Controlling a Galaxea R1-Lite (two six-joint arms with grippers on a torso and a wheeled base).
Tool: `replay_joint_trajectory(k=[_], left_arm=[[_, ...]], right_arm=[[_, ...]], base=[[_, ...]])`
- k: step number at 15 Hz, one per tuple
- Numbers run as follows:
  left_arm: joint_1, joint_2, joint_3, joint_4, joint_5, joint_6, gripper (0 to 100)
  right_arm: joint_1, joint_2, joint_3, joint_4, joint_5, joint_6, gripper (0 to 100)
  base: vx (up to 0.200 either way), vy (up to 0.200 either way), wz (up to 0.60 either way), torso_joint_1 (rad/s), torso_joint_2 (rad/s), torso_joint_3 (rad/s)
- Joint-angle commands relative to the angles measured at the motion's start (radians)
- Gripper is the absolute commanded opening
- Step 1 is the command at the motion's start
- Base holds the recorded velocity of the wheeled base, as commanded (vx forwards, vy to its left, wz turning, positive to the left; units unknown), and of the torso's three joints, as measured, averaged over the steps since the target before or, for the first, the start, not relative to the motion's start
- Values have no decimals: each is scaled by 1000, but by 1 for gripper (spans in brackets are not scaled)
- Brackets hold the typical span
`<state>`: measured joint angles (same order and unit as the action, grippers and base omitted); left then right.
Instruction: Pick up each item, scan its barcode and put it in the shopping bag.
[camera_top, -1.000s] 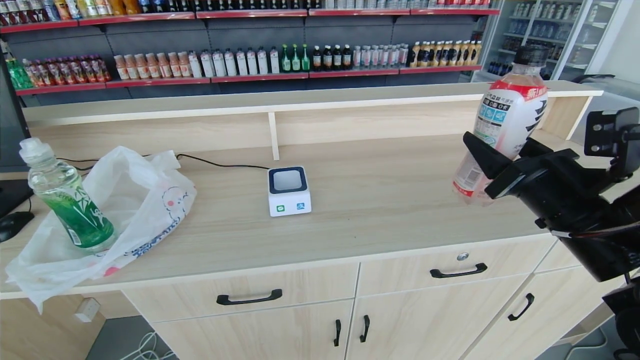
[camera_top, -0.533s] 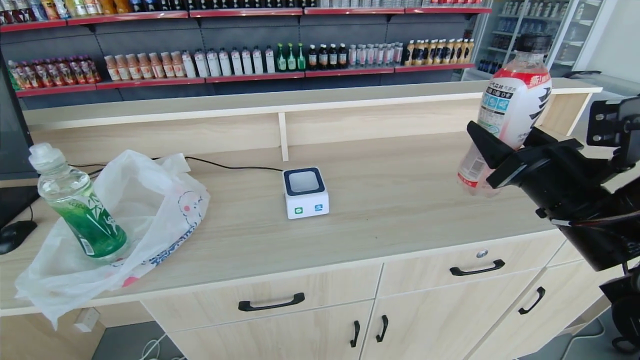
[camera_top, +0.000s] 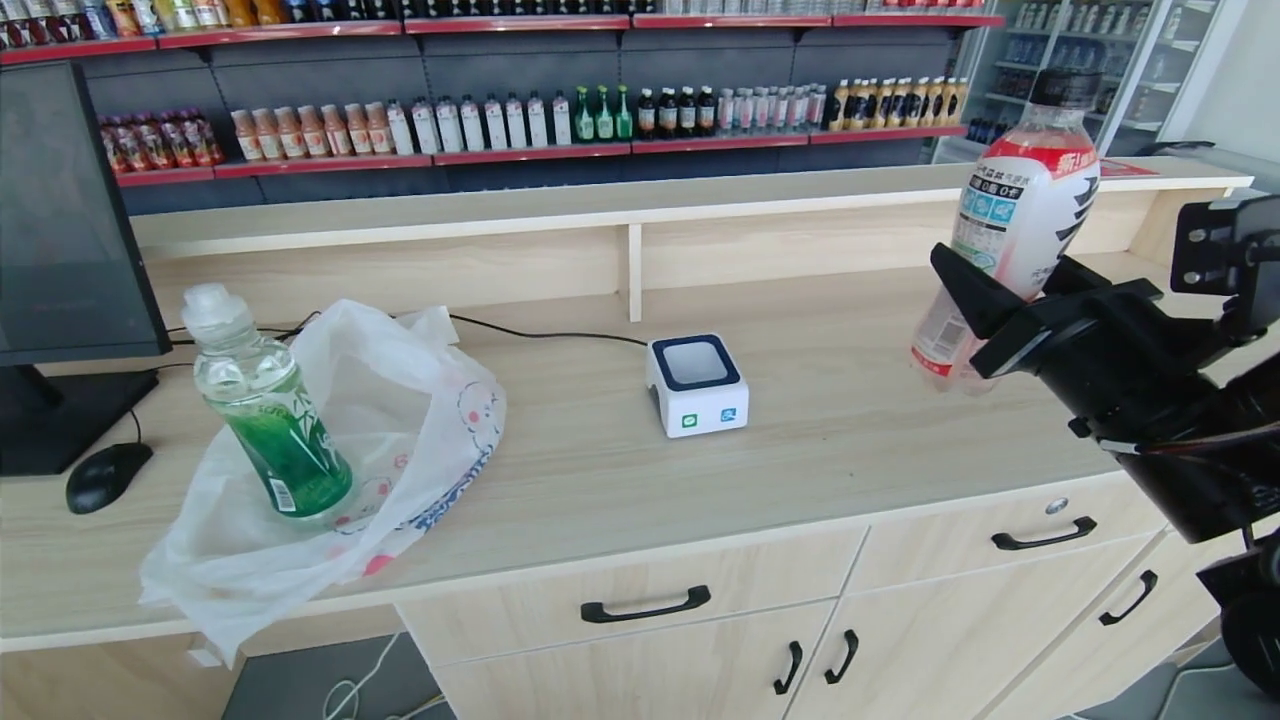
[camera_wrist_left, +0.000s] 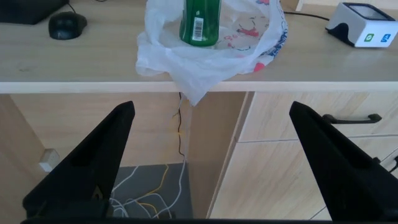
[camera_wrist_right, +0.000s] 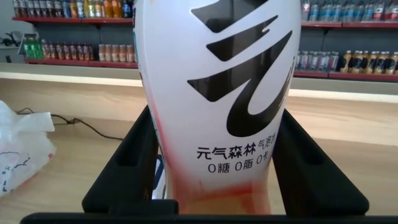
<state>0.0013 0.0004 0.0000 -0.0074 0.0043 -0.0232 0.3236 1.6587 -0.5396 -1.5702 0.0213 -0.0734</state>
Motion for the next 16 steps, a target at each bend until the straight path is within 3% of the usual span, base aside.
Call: replay_joint_trajectory(k=[1,6,12,16], left_arm=[[0,1,0,0,0,0,100],[0,1,0,-2,0,0,100],[0,1,0,-2,0,0,100],[0,1,0,-2,0,0,100]], right_arm=[[2,-4,3,-1,0,1,0],[5,4,-7,-1,2,1,0],[5,12,-17,-1,2,1,0],[-3,27,-57,-1,2,0,0]], base=[[0,200,0,-2,-2,2],[0,40,0,1,0,1],[0,0,600,6,3,2],[0,0,0,0,0,0]])
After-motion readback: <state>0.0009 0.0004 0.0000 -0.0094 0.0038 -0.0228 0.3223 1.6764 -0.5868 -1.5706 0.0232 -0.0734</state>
